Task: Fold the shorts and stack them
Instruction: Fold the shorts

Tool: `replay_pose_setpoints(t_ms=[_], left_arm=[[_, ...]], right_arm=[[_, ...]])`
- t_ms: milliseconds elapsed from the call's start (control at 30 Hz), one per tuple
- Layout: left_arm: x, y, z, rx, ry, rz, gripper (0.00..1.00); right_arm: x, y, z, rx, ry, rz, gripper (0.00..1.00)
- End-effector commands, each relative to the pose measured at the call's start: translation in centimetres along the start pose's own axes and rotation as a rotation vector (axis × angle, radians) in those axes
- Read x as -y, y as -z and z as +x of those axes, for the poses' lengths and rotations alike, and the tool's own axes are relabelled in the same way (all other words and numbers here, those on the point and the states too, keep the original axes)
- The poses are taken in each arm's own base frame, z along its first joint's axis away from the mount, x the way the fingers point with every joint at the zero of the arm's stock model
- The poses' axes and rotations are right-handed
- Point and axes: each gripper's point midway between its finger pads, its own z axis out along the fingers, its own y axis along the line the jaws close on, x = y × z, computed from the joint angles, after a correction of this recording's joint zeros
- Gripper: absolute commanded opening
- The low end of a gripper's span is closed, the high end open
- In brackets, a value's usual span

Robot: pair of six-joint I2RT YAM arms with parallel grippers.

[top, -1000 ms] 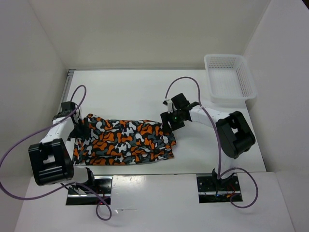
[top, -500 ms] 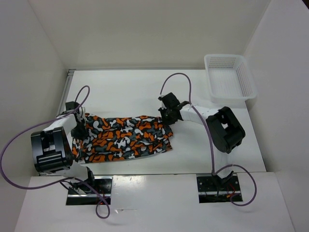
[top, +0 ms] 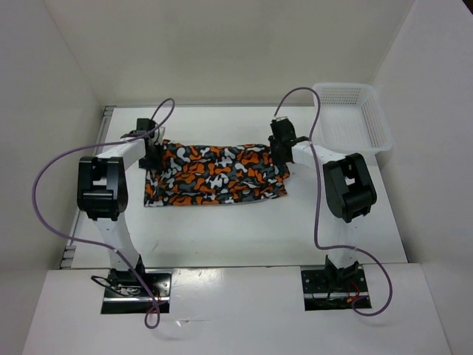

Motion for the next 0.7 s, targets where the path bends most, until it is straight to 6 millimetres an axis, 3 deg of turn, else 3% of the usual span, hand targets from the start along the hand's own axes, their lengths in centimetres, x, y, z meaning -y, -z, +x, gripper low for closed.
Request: replay_pose_setpoints(t_ms=[0,33,67,167,333,400,433,500,567,667], left_arm=[[1.3,0.5,-4.9,0.081,-0.037,-0.011,0.46],[1.3,0.6,-5.5,0.084,-0.037,-0.011,0.52],[1.5,1.5,-7.4,0.13,-0.041,-0.022,0.55],[0.8,3.1,-8.8,0.164,-0.035,-0.049,0.62],[1.3,8.0,-10.3,0.219,-0.04,-0.013,0.64],[3.6,9.3,-8.8,0.202,-0.087,0.023,0.64],[4.4,8.1,-5.8,0.129,-0.114,0.032,0.64],[6.2,8.2,-2.5,0.075,-0.163,0.062,0.64],[6.5,7.5,1.3,-0.004,-0.183,0.074,0.63],[7.1,8.0,2.5,-0.018,-0.193,0.104,0.63]], right_arm=[[1.6,-0.2,-4.4,0.106,0.163,-0.015,0.41],[0.8,0.0,-4.9,0.117,0.22,-0.07,0.55],[0.0,0.3,-5.0,0.105,0.261,-0.121,0.58],[-1.7,2.4,-8.0,0.155,0.309,-0.22,0.68],[-0.6,4.7,-10.0,0.214,0.391,-0.176,0.75],[-0.4,6.2,-9.6,0.201,0.426,-0.19,0.75],[-0.9,7.2,-9.2,0.203,0.476,-0.237,0.75],[-1.2,7.8,-7.4,0.16,0.53,-0.291,0.73],[-1.3,8.3,-5.2,0.112,0.61,-0.325,0.68],[-1.6,8.5,-2.1,0.051,0.759,-0.356,0.64]])
